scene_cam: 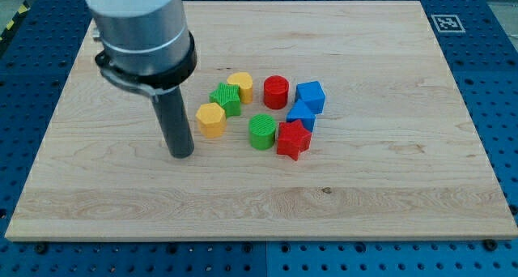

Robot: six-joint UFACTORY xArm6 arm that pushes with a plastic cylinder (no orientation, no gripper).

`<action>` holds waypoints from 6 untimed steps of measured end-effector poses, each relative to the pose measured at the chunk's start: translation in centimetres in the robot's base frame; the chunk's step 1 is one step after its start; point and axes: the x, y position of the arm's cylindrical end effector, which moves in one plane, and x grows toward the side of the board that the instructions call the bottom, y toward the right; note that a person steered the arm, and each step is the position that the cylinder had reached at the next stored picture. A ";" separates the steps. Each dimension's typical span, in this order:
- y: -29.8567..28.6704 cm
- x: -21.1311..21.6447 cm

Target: Move arm at bottom center

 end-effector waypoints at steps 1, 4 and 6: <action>0.2 1.0; 8.9 5.7; 9.1 5.7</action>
